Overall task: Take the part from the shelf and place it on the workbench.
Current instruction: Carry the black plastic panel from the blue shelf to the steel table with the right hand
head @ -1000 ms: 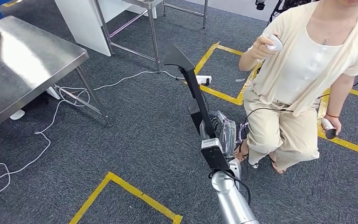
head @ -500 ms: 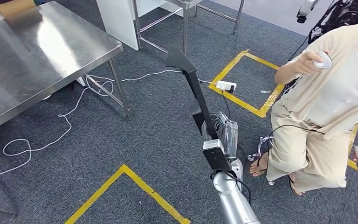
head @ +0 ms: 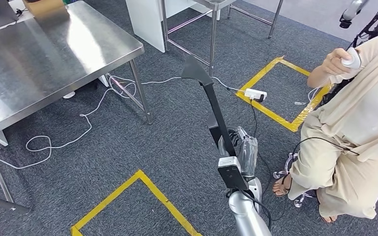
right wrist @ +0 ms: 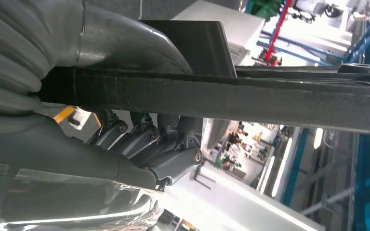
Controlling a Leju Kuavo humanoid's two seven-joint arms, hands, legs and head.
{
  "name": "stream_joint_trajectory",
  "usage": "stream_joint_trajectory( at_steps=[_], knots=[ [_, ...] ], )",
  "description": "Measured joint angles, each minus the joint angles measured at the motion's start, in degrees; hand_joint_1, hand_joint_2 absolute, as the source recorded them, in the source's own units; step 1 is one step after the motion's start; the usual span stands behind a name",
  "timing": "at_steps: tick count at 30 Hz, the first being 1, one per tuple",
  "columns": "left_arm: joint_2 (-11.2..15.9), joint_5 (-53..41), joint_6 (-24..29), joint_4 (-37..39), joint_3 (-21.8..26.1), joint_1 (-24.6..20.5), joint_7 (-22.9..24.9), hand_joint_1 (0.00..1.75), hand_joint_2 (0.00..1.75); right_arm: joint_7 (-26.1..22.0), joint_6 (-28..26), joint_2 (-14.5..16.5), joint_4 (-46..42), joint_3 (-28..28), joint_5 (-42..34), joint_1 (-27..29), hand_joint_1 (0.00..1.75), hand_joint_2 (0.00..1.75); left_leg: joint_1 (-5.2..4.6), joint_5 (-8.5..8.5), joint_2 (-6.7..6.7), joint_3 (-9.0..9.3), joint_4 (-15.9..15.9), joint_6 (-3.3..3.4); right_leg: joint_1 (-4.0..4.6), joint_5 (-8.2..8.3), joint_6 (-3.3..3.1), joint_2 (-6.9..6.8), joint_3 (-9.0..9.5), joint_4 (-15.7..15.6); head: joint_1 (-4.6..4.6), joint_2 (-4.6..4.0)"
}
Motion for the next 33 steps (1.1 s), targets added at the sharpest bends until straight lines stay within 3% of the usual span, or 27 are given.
stream_joint_trajectory(
  at_steps=[1, 3, 5, 6, 8, 10, 12, 13, 14, 15, 16, 18, 19, 21, 23, 25, 27, 29, 30, 31, 32, 33],
  knots=[
    [0.01, -0.18, 0.01, -0.01, -0.18, 0.02, 0.04, 0.00, 0.00, 0.31, -0.01, -0.01, -0.77, -0.01, 0.27, 0.62, 1.75, 1.75, -0.05, 1.46, 0.23, 1.16, -2.24, 0.26, 0.13, -0.06, -0.07, -0.49, 0.08, 0.00, -0.01, 0.00],
    [0.09, -0.41, -0.02, -0.02, -0.65, -0.07, 0.05, 0.00, 0.00, 0.64, -0.02, -0.01, -2.22, -0.02, 0.62, 1.41, 1.75, 1.75, -0.49, 4.67, 2.09, 5.38, -10.00, 1.17, 0.51, -0.21, -0.07, -1.31, 0.27, 0.01, 0.01, -0.01],
    [0.17, -0.51, -0.14, -0.03, -1.04, -0.31, 0.04, 0.00, 0.00, 0.73, -0.04, -0.06, -3.31, -0.07, 0.79, 1.77, 1.75, 1.75, -1.08, 5.81, 3.58, 7.81, -14.69, 1.88, 0.87, -0.38, 0.20, -2.03, 0.34, 0.02, 0.08, 0.00],
    [0.20, -0.53, -0.22, -0.04, -1.12, -0.41, 0.02, 0.00, 0.00, 0.79, -0.03, -0.09, -3.73, -0.08, 0.93, 1.94, 1.75, 1.75, -1.32, 5.68, 3.54, 7.91, -15.16, 2.04, 0.96, -0.46, 0.42, -2.46, 0.39, -0.02, 0.11, 0.00],
    [0.18, -0.37, -0.35, -0.03, -1.14, -0.42, -0.11, 0.00, 0.00, 0.96, 0.14, -0.15, -4.46, -0.02, 1.33, 2.20, 1.75, 1.75, -1.29, 6.07, 2.46, 8.05, -15.71, 2.46, 0.93, -0.66, 0.94, -2.89, 0.48, 0.07, 0.11, 0.01],
    [0.12, -0.01, -0.35, -0.03, -1.14, -0.43, -0.35, 0.00, 0.00, 1.06, 0.40, -0.29, -4.92, 0.09, 1.74, 2.16, 1.75, 1.75, -0.91, 6.71, 1.45, 8.49, -16.47, 3.06, 0.79, -2.01, 1.30, -1.12, -0.44, 2.46, 0.21, 0.01],
    [0.05, 0.20, -0.35, -0.04, -1.14, -0.52, -0.56, 0.00, 0.00, 1.10, 0.56, -0.61, -5.07, 0.12, 1.94, 2.16, 1.75, 1.75, -0.67, 7.06, 0.30, 8.60, -16.74, 3.41, 0.41, -5.00, 1.25, 1.10, -3.43, 9.10, 0.36, 0.01],
    [0.05, 0.23, -0.37, -0.03, -1.14, -0.54, -0.62, 0.00, 0.00, 1.13, 0.61, -0.80, -5.09, 0.11, 1.97, 2.23, 1.75, 1.75, -0.67, 7.10, -0.40, 8.52, -16.73, 3.45, 0.23, -6.40, 1.31, 1.50, -5.19, 12.84, 0.43, 0.01],
    [0.04, 0.23, -0.38, -0.03, -1.14, -0.52, -0.64, 0.00, 0.00, 1.16, 0.66, -0.98, -5.09, 0.11, 1.99, 2.30, 1.75, 1.75, -0.65, 7.12, -1.14, 8.47, -16.71, 3.45, 0.05, -7.16, 1.56, 1.64, -6.45, 15.39, 0.45, 0.01],
    [0.02, 0.22, -0.41, -0.02, -1.14, -0.47, -0.65, 0.00, 0.00, 1.20, 0.69, -1.13, -5.09, 0.10, 1.99, 2.34, 1.75, 1.75, -0.61, 7.14, -1.89, 8.44, -16.66, 3.39, -0.13, -7.02, 2.04, 1.69, -6.72, 15.88, 0.45, 0.00],
    [-0.03, 0.20, -0.44, -0.01, -1.14, -0.43, -0.65, 0.00, 0.00, 1.22, 0.71, -1.25, -5.09, 0.10, 1.99, 2.34, 1.75, 1.75, -0.53, 7.15, -2.62, 8.44, -16.58, 3.30, -0.35, -5.98, 2.68, 1.79, -5.85, 14.07, 0.45, 0.00],
    [-0.13, 0.11, -0.49, 0.00, -1.14, -0.38, -0.68, 0.00, 0.00, 1.23, 0.72, -1.57, -5.13, 0.11, 2.01, 2.30, 1.75, 1.75, -0.39, 7.02, -4.00, 8.35, -16.17, 2.82, -1.00, -2.92, 3.90, 3.03, -2.12, 6.37, 0.46, 0.01],
    [-0.17, 0.11, -0.49, 0.00, -1.14, -0.37, -0.73, 0.00, 0.00, 1.23, 0.71, -1.76, -5.16, 0.12, 2.03, 2.26, 1.75, 1.75, -0.40, 6.90, -4.59, 8.18, -15.89, 2.44, -1.17, -1.84, 4.00, 3.73, -0.55, 3.15, 0.51, 0.01],
    [-0.22, 0.23, -0.45, 0.00, -1.13, -0.23, -0.92, 0.00, 0.00, 1.20, 0.61, -2.20, -5.22, 0.13, 2.31, 2.14, 1.75, 1.75, -0.47, 6.89, -5.42, 7.72, -15.63, 1.59, -1.08, -1.16, 3.26, 4.47, 0.60, 0.65, 0.55, 0.01],
    [-0.27, 0.44, -0.39, 0.01, -1.12, 0.11, -1.18, 0.00, 0.00, 1.37, 0.32, -2.62, -5.25, 0.14, 3.14, 1.67, 1.75, 1.75, -0.27, 7.06, -5.66, 7.37, -15.67, 1.00, -0.97, -0.82, 2.27, 3.74, 0.59, 0.53, 0.51, 0.01],
    [-0.29, 0.76, -0.34, 0.01, -1.12, 0.31, -1.36, 0.00, 0.00, 2.30, 0.48, -3.09, -5.27, 0.16, 3.97, 0.35, 1.75, 1.75, -0.18, 5.87, -3.55, 6.38, -13.69, 0.56, -1.14, -0.60, 1.46, 2.97, 0.63, 0.40, 0.28, 0.00],
    [-0.33, 1.13, -0.43, 0.01, -1.11, 0.23, -1.55, 0.00, 0.00, 4.14, 1.51, -4.04, -5.26, 0.16, 4.55, -2.07, 1.75, 1.75, -0.18, 2.63, -0.87, 3.30, -7.35, 0.18, -0.94, -0.63, 0.81, 1.98, 0.66, 0.35, -0.01, -0.01],
    [-0.35, 1.45, -0.90, 0.01, -1.08, 0.18, -1.93, 0.00, 0.00, 6.46, 2.08, -5.55, -4.89, 0.14, 5.90, -5.98, 1.75, 1.75, -0.06, 0.14, -0.18, -0.36, -0.43, 0.02, -0.59, -0.71, 0.55, 0.82, 0.61, 0.36, -0.09, 0.00],
    [-0.36, 1.61, -1.23, 0.01, -1.05, 0.19, -2.16, 0.00, 0.00, 7.58, 2.02, -6.35, -4.50, 0.13, 6.69, -8.43, 1.75, 1.75, -0.05, 0.25, -0.10, -1.13, 0.80, 0.09, -0.45, -0.73, 0.52, 0.25, 0.59, 0.36, -0.11, 0.01],
    [-0.35, 1.69, -1.56, 0.01, -1.03, 0.21, -2.36, 0.00, 0.00, 8.54, 1.93, -7.14, -4.03, 0.12, 7.21, -11.07, 1.75, 1.75, -0.07, 1.39, 0.05, -0.73, -0.23, 0.28, -0.34, -0.74, 0.51, -0.30, 0.62, 0.36, -0.11, 0.01],
    [-0.34, 1.75, -1.83, 0.01, -1.03, 0.22, -2.51, 0.00, 0.00, 9.42, 1.96, -7.91, -3.55, 0.11, 7.47, -13.77, 1.75, 1.75, -0.14, 3.25, 0.51, 0.82, -3.36, 0.63, -0.23, -0.77, 0.49, -0.85, 0.69, 0.36, -0.11, 0.00],
    [-0.32, 1.79, -2.02, 0.00, -1.03, 0.20, -2.61, 0.00, 0.00, 10.17, 2.13, -8.60, -3.02, 0.11, 7.57, -16.30, 1.75, 1.75, -0.36, 5.00, 1.82, 2.92, -7.48, 1.14, -0.12, -0.80, 0.48, -1.35, 0.78, 0.36, -0.12, 0.00]
  ],
)
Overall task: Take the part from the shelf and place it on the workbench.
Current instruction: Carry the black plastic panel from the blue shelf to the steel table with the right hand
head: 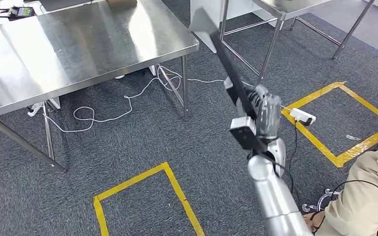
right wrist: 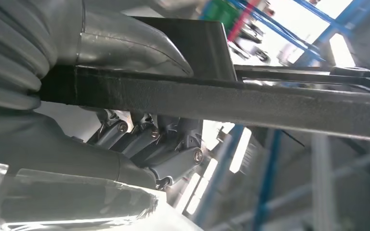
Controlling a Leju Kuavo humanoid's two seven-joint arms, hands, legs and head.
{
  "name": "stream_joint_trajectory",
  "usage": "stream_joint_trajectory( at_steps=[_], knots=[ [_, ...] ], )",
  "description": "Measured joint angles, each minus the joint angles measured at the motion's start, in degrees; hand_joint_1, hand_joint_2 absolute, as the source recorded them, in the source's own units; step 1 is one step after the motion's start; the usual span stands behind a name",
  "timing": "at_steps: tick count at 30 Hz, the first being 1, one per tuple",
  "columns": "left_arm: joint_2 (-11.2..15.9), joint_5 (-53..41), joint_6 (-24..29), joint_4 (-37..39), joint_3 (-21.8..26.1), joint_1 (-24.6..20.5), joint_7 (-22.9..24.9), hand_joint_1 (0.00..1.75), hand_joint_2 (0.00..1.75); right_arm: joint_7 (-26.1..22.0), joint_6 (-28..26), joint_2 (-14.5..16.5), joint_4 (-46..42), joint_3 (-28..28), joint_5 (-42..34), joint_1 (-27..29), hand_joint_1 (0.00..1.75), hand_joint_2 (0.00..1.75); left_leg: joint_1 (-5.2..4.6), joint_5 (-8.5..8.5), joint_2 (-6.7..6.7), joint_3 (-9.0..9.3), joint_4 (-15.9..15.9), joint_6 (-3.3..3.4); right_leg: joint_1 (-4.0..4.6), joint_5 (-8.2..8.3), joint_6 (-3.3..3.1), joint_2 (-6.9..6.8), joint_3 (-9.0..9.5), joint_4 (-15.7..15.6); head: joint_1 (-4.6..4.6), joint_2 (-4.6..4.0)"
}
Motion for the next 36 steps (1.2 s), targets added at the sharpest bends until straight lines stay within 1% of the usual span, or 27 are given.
stream_joint_trajectory(
  at_steps=[2, 3, 5, 6, 8, 9, 10, 11, 12, 13, 14, 15, 16, 17, 18, 20, 21, 23, 25, 26, 27, 28, 29, 30, 32, 33, 36],
  knots=[
    [0.06, 0.02, -0.22, -0.01, -0.01, -0.17, -0.16, 0.00, 0.00, 1.37, 0.52, -1.38, 1.38, 0.01, 0.21, -4.85, 1.75, 1.75, -0.75, 1.93, 2.34, 3.04, -6.10, 0.86, 0.45, -0.16, 0.19, -1.01, 0.03, 0.00, 0.04, 0.00],
    [0.08, 0.02, -0.29, -0.01, -0.01, -0.23, -0.22, 0.00, 0.00, 1.88, 0.76, -1.97, 2.11, 0.01, 0.31, -6.88, 1.75, 1.75, -1.11, 2.00, 2.85, 3.44, -7.19, 1.11, 0.59, -0.26, 0.36, -1.55, 0.03, -0.03, 0.04, 0.00],
    [0.09, 0.02, -0.37, 0.00, -0.01, -0.22, -0.29, 0.00, 0.00, 2.50, 1.03, -2.77, 3.29, 0.04, 0.40, -9.78, 1.75, 1.75, -1.31, 2.12, 1.56, 3.41, -7.58, 1.41, 0.79, -0.47, 0.82, -2.70, 0.22, -0.22, 0.06, 0.01],
    [0.05, 0.02, -0.39, 0.01, -0.01, -0.16, -0.30, 0.00, 0.00, 2.68, 1.07, -3.07, 3.65, 0.08, 0.46, -10.63, 1.75, 1.75, -1.16, 2.34, 0.92, 3.61, -7.97, 1.65, 0.80, -0.78, 1.06, -2.40, 0.18, 0.11, 0.10, 0.01],
    [-0.01, 0.02, -0.39, 0.01, -0.01, -0.20, -0.32, 0.00, 0.00, 2.86, 1.05, -3.65, 4.24, 0.21, 0.58, -11.73, 1.75, 1.75, -0.71, 2.91, -0.41, 4.07, -8.76, 2.32, 0.73, -2.60, 1.11, -0.08, -1.33, 3.58, 0.20, 0.01],
    [-0.04, 0.02, -0.39, 0.01, -0.01, -0.26, -0.33, 0.00, 0.00, 2.91, 1.03, -4.06, 4.54, 0.25, 0.64, -12.00, 1.75, 1.75, -0.55, 3.06, -1.11, 4.14, -8.93, 2.52, 0.48, -4.08, 0.96, 1.49, -3.04, 7.05, 0.29, 0.00],
    [-0.04, 0.02, -0.39, 0.01, -0.01, -0.31, -0.33, 0.00, 0.00, 2.91, 1.02, -4.36, 4.83, 0.28, 0.66, -12.10, 1.75, 1.75, -0.50, 3.13, -1.89, 4.13, -8.95, 2.64, 0.34, -5.56, 0.83, 2.41, -5.07, 11.01, 0.35, 0.00],
    [-0.04, 0.02, -0.39, 0.01, -0.01, -0.31, -0.33, 0.00, 0.00, 2.92, 1.01, -4.67, 5.12, 0.30, 0.68, -12.08, 1.75, 1.75, -0.49, 3.12, -2.74, 4.12, -8.93, 2.64, 0.20, -6.57, 0.91, 2.85, -6.97, 14.42, 0.44, -0.01],
    [-0.07, 0.02, -0.40, 0.01, -0.01, -0.26, -0.33, 0.00, 0.00, 2.93, 1.00, -4.89, 5.40, 0.30, 0.69, -12.02, 1.75, 1.75, -0.47, 3.11, -3.61, 4.13, -8.90, 2.62, 0.07, -6.73, 1.23, 3.01, -8.15, 16.14, 0.45, 0.00],
    [-0.09, 0.02, -0.42, 0.01, -0.01, -0.21, -0.33, 0.00, 0.00, 2.94, 1.00, -5.01, 5.60, 0.31, 0.70, -11.99, 1.75, 1.75, -0.42, 3.07, -4.45, 4.15, -8.84, 2.56, -0.06, -5.92, 1.76, 3.11, -8.33, 15.66, 0.45, -0.01],
    [-0.12, 0.02, -0.44, 0.02, -0.01, -0.17, -0.33, 0.00, 0.00, 2.97, 0.99, -5.10, 5.74, 0.32, 0.72, -12.03, 1.75, 1.75, -0.36, 3.00, -5.25, 4.18, -8.73, 2.44, -0.25, -4.25, 2.43, 3.35, -7.43, 12.89, 0.46, -0.01],
    [-0.15, 0.01, -0.46, 0.03, -0.01, -0.16, -0.33, 0.00, 0.00, 3.08, 0.99, -5.15, 5.86, 0.36, 0.81, -12.21, 1.75, 1.75, -0.28, 2.88, -6.00, 4.16, -8.57, 2.24, -0.57, -2.19, 3.12, 4.03, -5.84, 8.76, 0.49, -0.01],
    [-0.16, -0.02, -0.48, 0.04, -0.01, -0.16, -0.32, 0.00, 0.00, 3.37, 1.01, -5.19, 6.10, 0.41, 1.01, -12.61, 1.75, 1.75, -0.36, 2.71, -6.64, 4.03, -8.28, 1.93, -0.80, -0.47, 3.51, 4.87, -4.20, 4.95, 0.54, -0.01],
    [-0.16, -0.10, -0.50, 0.04, -0.01, -0.16, -0.30, 0.00, 0.00, 3.93, 1.05, -5.24, 6.52, 0.56, 1.41, -13.29, 1.75, 1.75, -0.43, 2.58, -7.18, 3.84, -8.01, 1.59, -0.96, 0.75, 3.52, 5.48, -3.06, 2.19, 0.57, -0.01],
    [-0.15, -0.19, -0.52, 0.04, -0.01, -0.13, -0.28, 0.00, 0.00, 4.71, 1.19, -5.24, 7.19, 0.85, 1.99, -14.26, 1.75, 1.75, -0.51, 2.54, -7.62, 3.58, -7.85, 1.24, -0.98, 1.31, 3.23, 5.84, -2.53, 0.87, 0.54, 0.00],
    [-0.10, -0.38, -0.55, 0.03, -0.01, -0.01, -0.27, 0.00, 0.00, 6.25, 1.62, -5.11, 8.94, 1.74, 3.44, -16.59, 1.75, 1.75, -0.40, 2.65, -8.28, 3.17, -7.84, 0.62, -0.85, 1.55, 2.18, 5.24, -2.55, 0.65, 0.47, 0.00],
    [-0.05, -0.42, -0.57, 0.03, -0.01, 0.06, -0.28, 0.00, 0.00, 6.70, 1.88, -4.91, 9.83, 2.26, 4.12, -17.74, 1.75, 1.75, -0.32, 2.55, -8.03, 3.02, -7.70, 0.35, -0.90, 1.65, 1.77, 4.94, -2.52, 0.60, 0.45, 0.00],
    [0.01, -0.43, -0.58, 0.03, -0.01, 0.06, -0.32, 0.00, 0.00, 6.85, 2.16, -4.26, 11.42, 3.32, 5.24, -19.45, 1.75, 1.75, -0.29, 0.98, -5.62, 1.83, -5.12, -0.23, -1.09, 1.76, 0.86, 4.40, -2.34, 0.42, 0.09, -0.01],
    [-0.02, -0.36, -0.60, 0.05, -0.01, -0.10, -0.33, 0.00, 0.00, 6.37, 2.09, -3.52, 13.13, 4.42, 5.89, -20.22, 1.75, 1.75, -0.16, -2.27, -2.77, -1.50, 1.63, -0.79, -0.78, 1.58, 0.23, 3.85, -2.18, 0.42, -0.31, -0.01],
    [-0.02, -0.31, -0.60, 0.05, -0.01, -0.17, -0.33, 0.00, 0.00, 6.13, 1.99, -3.17, 14.13, 4.94, 6.10, -20.32, 1.75, 1.75, -0.04, -3.62, -2.18, -3.42, 5.25, -0.96, -0.59, 1.49, 0.10, 3.54, -2.12, 0.43, -0.31, -0.01],
    [-0.02, -0.27, -0.60, 0.07, -0.01, -0.20, -0.33, 0.00, 0.00, 5.98, 1.88, -2.83, 15.17, 5.43, 6.30, -20.36, 1.75, 1.75, 0.01, -4.20, -1.92, -4.80, 7.65, -1.02, -0.42, 1.42, 0.00, 3.24, -2.08, 0.44, -0.31, -0.01],
    [-0.01, -0.23, -0.57, 0.08, -0.01, -0.19, -0.33, 0.00, 0.00, 5.92, 1.75, -2.46, 16.12, 5.85, 6.52, -20.37, 1.75, 1.75, 0.01, -3.69, -1.82, -5.14, 7.97, -0.97, -0.29, 1.36, -0.06, 2.99, -2.03, 0.45, -0.33, 0.00],
    [0.00, -0.19, -0.50, 0.09, 0.01, -0.17, -0.33, 0.00, 0.00, 5.92, 1.62, -2.05, 16.91, 6.24, 6.70, -20.41, 1.75, 1.75, -0.02, -2.21, -1.77, -4.25, 5.97, -0.77, -0.18, 1.31, -0.11, 2.82, -1.96, 0.45, -0.32, 0.00],
    [0.02, -0.14, -0.41, 0.09, 0.01, -0.16, -0.33, 0.00, 0.00, 5.92, 1.46, -1.65, 17.55, 6.56, 6.82, -20.53, 1.75, 1.75, -0.09, -0.19, -1.66, -2.38, 2.23, -0.39, -0.07, 1.25, -0.17, 2.68, -1.85, 0.44, -0.34, 0.01],
    [0.14, -0.07, -0.22, 0.09, 0.02, -0.24, -0.32, 0.00, 0.00, 5.92, 1.13, -0.92, 18.63, 7.04, 6.92, -21.05, 1.75, 1.75, -0.46, 2.40, -1.23, 1.33, -4.93, 0.38, 0.30, 1.07, -0.10, 2.47, -1.77, 0.42, -0.28, 0.01],
    [0.16, -0.03, -0.16, 0.09, 0.03, -0.30, -0.30, 0.00, 0.00, 5.90, 1.02, -0.68, 19.08, 7.19, 6.90, -21.34, 1.75, 1.75, -0.61, 2.90, -1.07, 2.33, -6.86, 0.45, 0.56, 0.93, -0.09, 2.37, -1.81, 0.47, -0.27, 0.01],
    [0.10, 0.23, 0.04, 0.16, 0.09, -0.35, -0.20, 0.00, 0.00, 5.73, 0.96, -0.16, 20.28, 7.49, 6.74, -21.72, 1.75, 1.75, -0.90, 3.00, -1.17, 2.67, -7.63, -0.12, 0.96, 0.66, -0.13, 2.16, -1.85, 0.55, -0.22, 0.00]
  ],
)
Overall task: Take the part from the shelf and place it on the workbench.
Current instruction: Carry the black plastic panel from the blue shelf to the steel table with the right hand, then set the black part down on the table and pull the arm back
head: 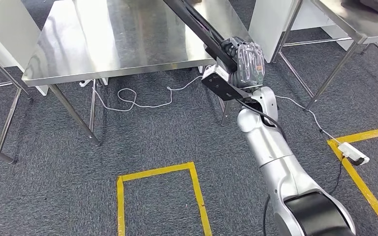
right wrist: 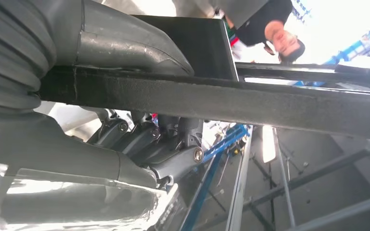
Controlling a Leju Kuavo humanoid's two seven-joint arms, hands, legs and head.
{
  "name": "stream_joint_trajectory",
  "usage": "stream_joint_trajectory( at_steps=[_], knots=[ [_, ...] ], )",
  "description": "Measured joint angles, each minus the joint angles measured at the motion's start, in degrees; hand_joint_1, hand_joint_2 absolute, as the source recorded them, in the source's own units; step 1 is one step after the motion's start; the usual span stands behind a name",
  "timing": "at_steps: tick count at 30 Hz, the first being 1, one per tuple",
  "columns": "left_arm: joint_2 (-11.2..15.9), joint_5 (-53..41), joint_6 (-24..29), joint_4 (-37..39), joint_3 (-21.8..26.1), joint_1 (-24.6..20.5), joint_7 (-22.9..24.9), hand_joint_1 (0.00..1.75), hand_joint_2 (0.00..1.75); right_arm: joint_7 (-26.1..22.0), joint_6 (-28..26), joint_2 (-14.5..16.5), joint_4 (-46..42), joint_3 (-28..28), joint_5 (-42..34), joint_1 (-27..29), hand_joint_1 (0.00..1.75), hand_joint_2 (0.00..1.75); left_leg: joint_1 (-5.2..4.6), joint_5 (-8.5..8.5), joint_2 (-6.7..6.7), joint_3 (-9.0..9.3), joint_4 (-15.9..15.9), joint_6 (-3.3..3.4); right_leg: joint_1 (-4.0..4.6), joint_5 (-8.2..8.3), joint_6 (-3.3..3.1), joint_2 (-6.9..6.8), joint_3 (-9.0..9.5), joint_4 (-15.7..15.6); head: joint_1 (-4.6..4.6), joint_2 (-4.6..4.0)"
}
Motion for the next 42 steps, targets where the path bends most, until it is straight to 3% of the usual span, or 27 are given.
stream_joint_trajectory(
  at_steps=[9, 13, 15, 17, 19, 21, 22, 24, 25, 27, 31, 33, 35, 36, 37, 38, 40, 42],
  knots=[
    [0.02, 0.86, 0.86, 0.07, 0.56, 0.01, 0.01, 0.00, 0.00, -1.23, 0.10, 1.54, 2.54, 0.60, -1.11, -1.18, 1.75, 1.75, -0.62, -0.13, -0.35, -0.08, 0.03, 0.69, -0.20, 0.12, 0.52, -0.10, 0.20, -0.37, 0.00, 0.01],
    [0.11, 0.87, 1.22, 0.09, 1.00, 0.03, -0.21, 0.00, 0.00, -1.94, 0.12, 1.98, 3.57, 0.95, -1.64, -1.80, 1.75, 1.75, -0.78, -0.55, -0.43, -0.23, 0.21, 1.95, -1.01, 0.33, 1.41, -0.35, 0.46, -1.04, -0.05, -0.01],
    [0.08, 0.85, 1.27, 0.12, 1.06, 0.08, -0.27, 0.00, 0.00, -2.04, 0.12, 2.13, 3.83, 1.10, -1.76, -2.07, 1.75, 1.75, -0.29, -0.24, -0.46, 0.68, -1.01, 2.62, -0.78, 0.01, 1.73, -0.25, 0.31, -0.59, 0.02, -0.01],
    [0.02, 0.81, 1.28, 0.16, 1.08, 0.10, -0.30, 0.00, 0.00, -2.07, 0.12, 2.14, 4.10, 1.15, -1.85, -2.32, 1.75, 1.75, 0.17, 0.17, -0.49, 1.80, -2.16, 3.05, -0.71, -1.63, 1.51, 0.30, -1.64, 3.45, 0.13, -0.01],
    [0.01, 0.79, 1.28, 0.17, 1.09, 0.08, -0.31, 0.00, 0.00, -2.10, 0.12, 1.99, 4.54, 1.21, -1.90, -2.35, 1.75, 1.75, 0.22, 0.04, -0.70, 2.17, -2.26, 3.16, -0.94, -4.18, 1.22, 0.84, -5.57, 10.68, 0.23, -0.01],
    [0.00, 0.78, 1.28, 0.19, 1.09, 0.09, -0.31, 0.00, 0.00, -2.11, 0.12, 1.82, 5.01, 1.29, -1.90, -2.09, 1.75, 1.75, 0.33, -0.26, -1.16, 2.39, -2.21, 2.92, -1.22, -4.70, 1.71, 0.97, -8.09, 14.31, 0.28, -0.01],
    [-0.01, 0.78, 1.28, 0.21, 1.10, 0.13, -0.31, 0.00, 0.00, -2.11, 0.12, 1.74, 5.20, 1.32, -1.90, -1.99, 1.75, 1.75, 0.46, -0.46, -1.40, 2.56, -2.13, 2.65, -1.44, -3.63, 2.27, 0.97, -7.77, 12.94, 0.30, 0.00],
    [-0.01, 0.79, 1.27, 0.23, 1.14, 0.22, -0.31, 0.00, 0.00, -2.10, 0.12, 1.66, 5.42, 1.33, -1.92, -1.96, 1.75, 1.75, 0.76, -1.14, -1.73, 2.91, -1.64, 1.79, -2.00, -0.09, 3.52, 0.96, -4.50, 5.37, 0.38, 0.00],
    [0.02, 0.79, 1.27, 0.23, 1.16, 0.22, -0.31, 0.00, 0.00, -2.11, 0.12, 1.65, 5.50, 1.34, -1.92, -2.01, 1.75, 1.75, 0.75, -1.59, -1.81, 2.89, -1.23, 1.26, -2.11, 1.18, 3.78, 1.06, -2.86, 2.10, 0.50, 0.00],
    [0.08, 0.79, 1.27, 0.23, 1.19, 0.17, -0.29, 0.00, 0.00, -2.14, 0.13, 1.75, 5.67, 1.39, -1.90, -2.10, 1.75, 1.75, 0.64, -2.31, -1.89, 2.72, -0.55, 0.46, -2.06, 1.79, 3.16, 1.30, -1.61, -0.10, 0.49, -0.01],
    [0.05, 0.84, 1.24, 0.24, 1.28, 0.18, -0.19, 0.00, 0.00, -2.07, 0.16, 1.86, 6.08, 1.46, -1.72, -2.42, 1.75, 1.75, 1.12, -3.77, -1.48, 2.00, 1.58, -0.37, -2.00, 1.01, 1.37, 1.55, -1.08, 0.26, 0.16, -0.01],
    [0.01, 0.87, 1.16, 0.24, 1.33, 0.19, -0.14, 0.00, 0.00, -2.00, 0.19, 1.90, 6.19, 1.50, -1.60, -2.86, 1.75, 1.75, 1.23, -5.85, -0.82, -1.07, 7.37, -0.88, -1.85, 0.48, 0.62, 1.56, -0.37, 0.22, 0.11, -0.01],
    [-0.01, 0.87, 1.10, 0.24, 1.39, 0.20, -0.11, 0.00, 0.00, -2.00, 0.21, 1.94, 6.43, 1.56, -1.53, -3.10, 1.75, 1.75, 1.23, -7.35, -0.54, -5.73, 14.32, -0.98, -1.51, -0.19, 0.08, 1.55, 0.37, 0.23, 0.11, -0.01],
    [-0.01, 0.86, 1.08, 0.24, 1.42, 0.24, -0.07, 0.00, 0.00, -1.99, 0.22, 1.94, 6.59, 1.59, -1.48, -3.10, 1.75, 1.75, 1.19, -6.89, -0.51, -7.38, 15.94, -0.77, -1.30, -0.60, -0.07, 1.55, 0.85, 0.22, 0.12, -0.01],
    [-0.01, 0.86, 1.06, 0.24, 1.44, 0.28, -0.02, 0.00, 0.00, -1.97, 0.22, 1.95, 6.74, 1.64, -1.45, -3.08, 1.75, 1.75, 1.08, -5.32, -0.51, -7.99, 15.37, -0.36, -1.10, -1.05, -0.14, 1.56, 1.42, 0.20, 0.10, -0.01],
    [-0.01, 0.85, 1.04, 0.24, 1.45, 0.31, 0.03, 0.00, 0.00, -1.96, 0.23, 1.96, 6.86, 1.69, -1.42, -3.08, 1.75, 1.75, 0.86, -2.83, -0.51, -7.47, 12.65, 0.27, -0.87, -1.53, -0.18, 1.57, 2.10, 0.15, 0.11, -0.01],
    [0.06, 0.85, 1.02, 0.24, 1.46, 0.32, 0.08, 0.00, 0.00, -1.93, 0.23, 1.98, 6.97, 1.77, -1.38, -3.21, 1.75, 1.75, 0.04, 1.77, -0.40, -4.73, 4.95, 2.06, -0.51, -2.49, -0.15, 1.56, 3.37, -0.08, 0.20, -0.01],
    [0.09, 0.82, 1.02, 0.25, 1.46, 0.24, 0.12, 0.00, 0.00, -1.90, 0.29, 1.98, 7.09, 1.85, -1.37, -3.45, 1.75, 1.75, -0.78, 2.82, -0.27, -2.75, 0.64, 3.43, -0.52, -3.05, 0.22, 1.52, 4.17, -0.69, 0.25, 0.00]
  ],
)
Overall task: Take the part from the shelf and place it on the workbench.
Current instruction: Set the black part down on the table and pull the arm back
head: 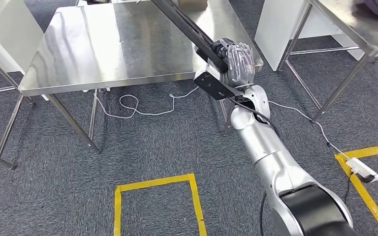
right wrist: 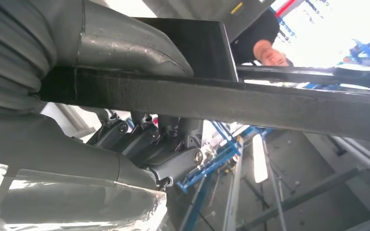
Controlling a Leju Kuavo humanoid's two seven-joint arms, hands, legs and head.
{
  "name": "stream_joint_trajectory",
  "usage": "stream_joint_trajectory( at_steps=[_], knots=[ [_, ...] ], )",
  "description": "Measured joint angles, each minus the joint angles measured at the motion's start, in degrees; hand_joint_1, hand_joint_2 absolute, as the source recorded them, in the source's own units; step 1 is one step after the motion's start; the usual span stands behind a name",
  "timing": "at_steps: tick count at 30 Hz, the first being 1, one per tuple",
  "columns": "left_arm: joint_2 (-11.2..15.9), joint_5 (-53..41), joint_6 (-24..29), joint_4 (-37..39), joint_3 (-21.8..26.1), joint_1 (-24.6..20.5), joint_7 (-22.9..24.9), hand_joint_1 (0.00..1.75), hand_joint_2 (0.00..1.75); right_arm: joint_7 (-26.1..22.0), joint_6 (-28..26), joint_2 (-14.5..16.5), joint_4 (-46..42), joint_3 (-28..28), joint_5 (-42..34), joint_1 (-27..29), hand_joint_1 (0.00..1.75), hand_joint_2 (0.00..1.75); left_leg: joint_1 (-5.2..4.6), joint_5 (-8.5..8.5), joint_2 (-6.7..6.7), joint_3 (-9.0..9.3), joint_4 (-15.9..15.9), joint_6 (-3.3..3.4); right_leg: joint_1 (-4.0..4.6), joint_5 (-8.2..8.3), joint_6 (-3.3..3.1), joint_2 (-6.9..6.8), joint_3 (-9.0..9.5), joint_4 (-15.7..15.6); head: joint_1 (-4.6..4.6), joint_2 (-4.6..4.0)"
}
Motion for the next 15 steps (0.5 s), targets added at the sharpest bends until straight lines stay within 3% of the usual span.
stream_joint_trajectory(
  at_steps=[4, 6, 8, 10, 11, 13, 14, 15],
  knots=[
    [-0.09, -0.03, 0.00, 0.01, 0.02, 0.01, 0.07, 0.00, 0.00, 0.07, 0.07, -0.07, 0.11, 0.15, 0.01, -0.27, 1.75, 1.75, -0.22, -0.64, -0.24, 2.98, -2.97, 0.82, 0.25, 0.67, 1.76, -0.16, 0.28, 1.62, -0.13, 0.00],
    [-0.14, -0.03, 0.00, 0.01, 0.01, -0.03, 0.08, 0.00, 0.00, 0.07, 0.07, -0.18, 0.16, 0.16, 0.01, -0.65, 1.75, 1.75, 0.03, -0.82, -0.34, 4.30, -3.84, 0.87, 0.15, -0.22, 1.71, -0.15, -2.92, 6.63, -0.11, -0.01],
    [-0.18, -0.07, -0.03, 0.02, 0.00, -0.09, 0.09, 0.00, 0.00, 0.07, 0.08, -0.32, 0.27, 0.16, -0.01, -0.60, 1.75, 1.75, 0.09, -1.53, -0.57, 4.97, -3.94, 0.74, 0.03, -2.52, 1.53, -0.14, -7.90, 13.00, -0.10, -0.01],
    [-0.32, -0.19, -0.08, 0.03, 0.01, -0.01, 0.14, 0.00, 0.00, 0.07, 0.09, -0.63, 0.35, 0.17, -0.16, 0.01, 1.75, 1.75, 0.15, -2.52, -0.95, 6.03, -3.91, 0.38, -0.20, -3.71, 1.95, -0.15, -10.75, 14.44, -0.05, -0.01],
    [-0.41, -0.28, -0.08, 0.03, 0.01, 0.04, 0.17, 0.00, 0.00, 0.07, 0.13, -0.85, 0.37, 0.18, -0.31, 0.24, 1.75, 1.75, 0.18, -3.06, -1.12, 6.69, -3.85, 0.16, -0.33, -2.55, 2.61, -0.16, -10.70, 12.24, -0.02, -0.01],
    [-0.55, -0.51, -0.09, 0.03, 0.02, 0.15, 0.23, 0.00, 0.00, 0.07, 0.22, -1.43, 0.38, 0.18, -0.71, 0.41, 1.75, 1.75, 0.16, -4.28, -1.29, 7.83, -3.54, -0.41, -0.63, 2.80, 4.30, -0.27, -9.09, 4.58, 0.08, -0.01],
    [-0.56, -0.59, -0.08, 0.03, 0.01, 0.18, 0.25, 0.00, 0.00, 0.07, 0.31, -1.69, 0.38, 0.19, -0.88, 0.43, 1.75, 1.75, 0.10, -4.89, -1.32, 8.15, -3.35, -0.73, -0.68, 5.07, 4.42, -0.36, -8.24, 1.42, 0.18, -0.01],
    [-0.57, -0.64, -0.08, 0.03, 0.01, 0.16, 0.27, 0.00, 0.00, 0.07, 0.39, -1.88, 0.33, 0.20, -1.03, 0.47, 1.75, 1.75, 0.03, -5.45, -1.30, 8.30, -3.22, -1.06, -0.60, 6.76, 3.98, -0.42, -7.55, -0.52, 0.16, -0.01]
  ],
)
